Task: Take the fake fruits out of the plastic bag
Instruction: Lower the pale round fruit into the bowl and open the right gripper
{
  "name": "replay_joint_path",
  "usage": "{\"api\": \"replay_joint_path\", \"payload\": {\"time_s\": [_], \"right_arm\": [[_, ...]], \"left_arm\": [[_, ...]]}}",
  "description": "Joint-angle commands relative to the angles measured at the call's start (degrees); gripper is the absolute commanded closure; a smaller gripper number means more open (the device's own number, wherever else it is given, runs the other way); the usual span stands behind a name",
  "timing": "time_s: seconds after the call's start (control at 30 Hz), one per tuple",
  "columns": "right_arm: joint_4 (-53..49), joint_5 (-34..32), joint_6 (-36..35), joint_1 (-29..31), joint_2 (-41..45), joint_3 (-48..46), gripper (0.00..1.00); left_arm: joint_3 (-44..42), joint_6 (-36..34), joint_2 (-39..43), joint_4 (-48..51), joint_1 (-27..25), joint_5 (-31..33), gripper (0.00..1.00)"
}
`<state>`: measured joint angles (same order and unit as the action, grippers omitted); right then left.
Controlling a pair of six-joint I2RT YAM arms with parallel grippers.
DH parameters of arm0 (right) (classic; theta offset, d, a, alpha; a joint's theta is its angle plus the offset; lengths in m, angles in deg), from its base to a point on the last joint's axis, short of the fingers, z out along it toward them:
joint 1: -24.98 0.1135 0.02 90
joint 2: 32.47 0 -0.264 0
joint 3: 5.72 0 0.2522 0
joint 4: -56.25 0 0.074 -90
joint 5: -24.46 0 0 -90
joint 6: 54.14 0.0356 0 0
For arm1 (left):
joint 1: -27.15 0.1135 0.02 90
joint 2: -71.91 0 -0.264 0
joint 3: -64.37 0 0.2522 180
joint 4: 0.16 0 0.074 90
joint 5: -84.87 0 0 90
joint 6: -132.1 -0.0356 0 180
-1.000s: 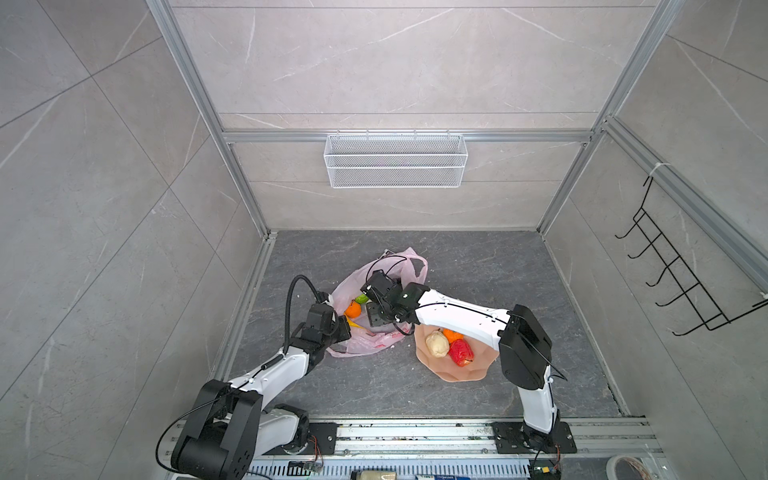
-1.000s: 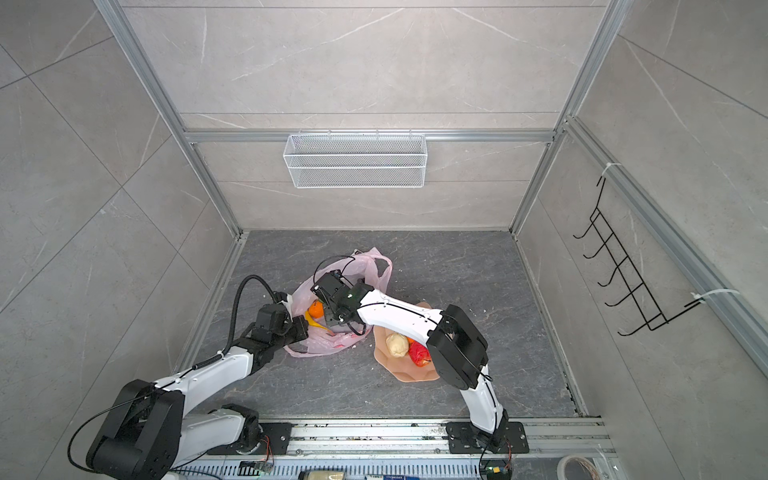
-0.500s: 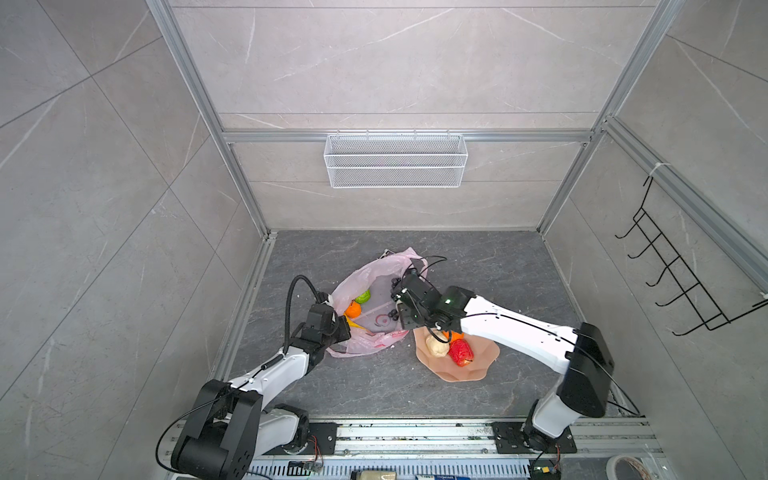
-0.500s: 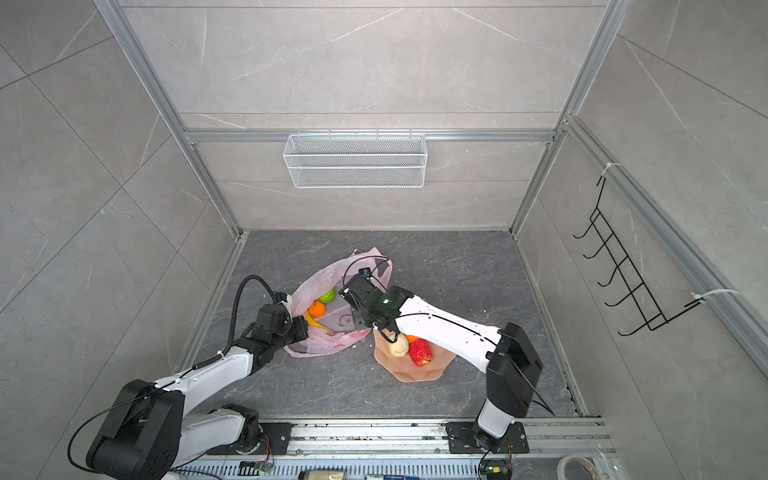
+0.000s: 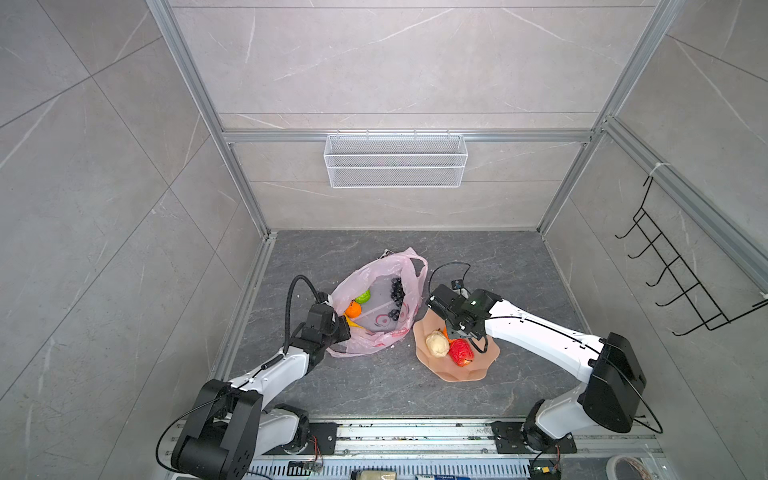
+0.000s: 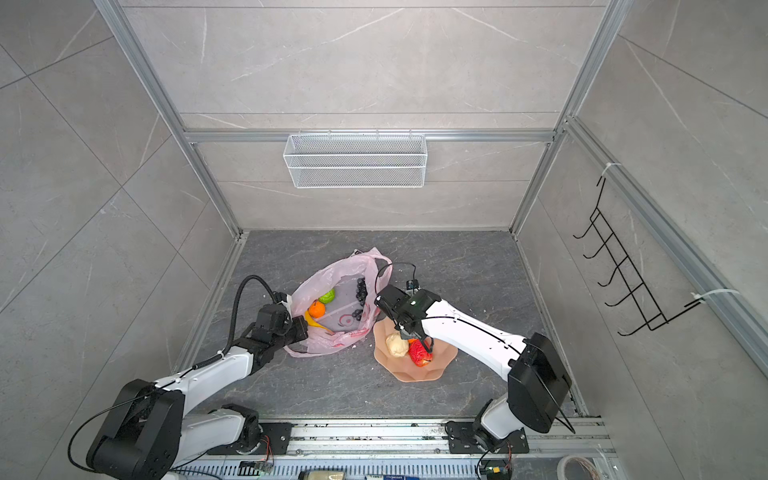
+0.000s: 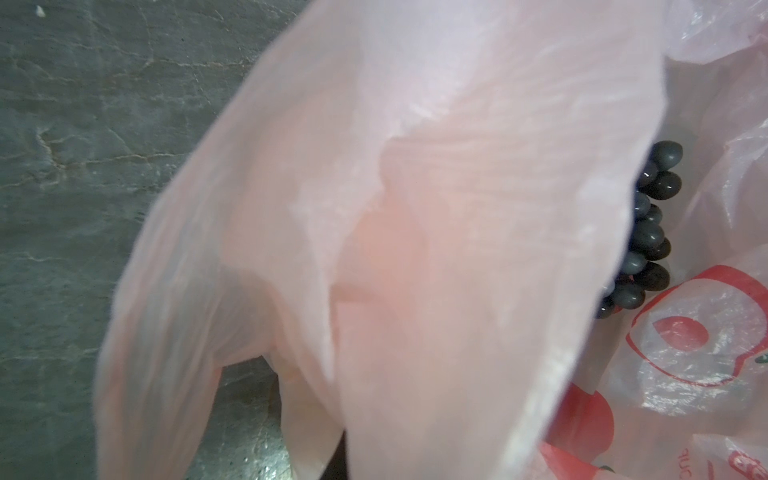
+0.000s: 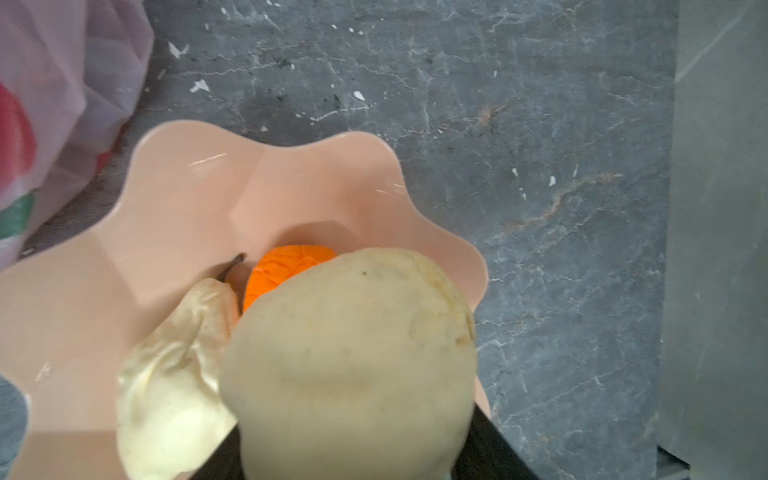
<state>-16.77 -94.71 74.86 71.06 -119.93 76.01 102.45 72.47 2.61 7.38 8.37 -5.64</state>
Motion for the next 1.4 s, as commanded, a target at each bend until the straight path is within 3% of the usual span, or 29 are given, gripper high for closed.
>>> {"api": "replay_joint_path", "payload": {"time_s": [0.0, 0.4, 0.97, 1.37], "right_arm": [[-3.7, -2.1, 2.5, -1.2, 0.0, -2.2, 0.41], [-1.0, -0.8, 1.6, -5.2, -3.0, -6.7, 0.43], [-0.4, 0.1, 0.7, -5.3, -5.6, -6.7, 0.41], [-0.1, 0.1, 0.3, -4.2, -4.8, -6.1, 0.31]], "left_arm": [[2.0, -1.3, -0.4, -0.6, -0.3, 0.2, 0.92], [2.0, -1.3, -0.4, -0.7, -0.3, 0.4, 0.92], [2.1, -1.2, -1.6, -1.2, -0.3, 0.1, 0.92], [2.1, -1.3, -1.3, -1.1, -0.3, 0.3, 0.92]]}}
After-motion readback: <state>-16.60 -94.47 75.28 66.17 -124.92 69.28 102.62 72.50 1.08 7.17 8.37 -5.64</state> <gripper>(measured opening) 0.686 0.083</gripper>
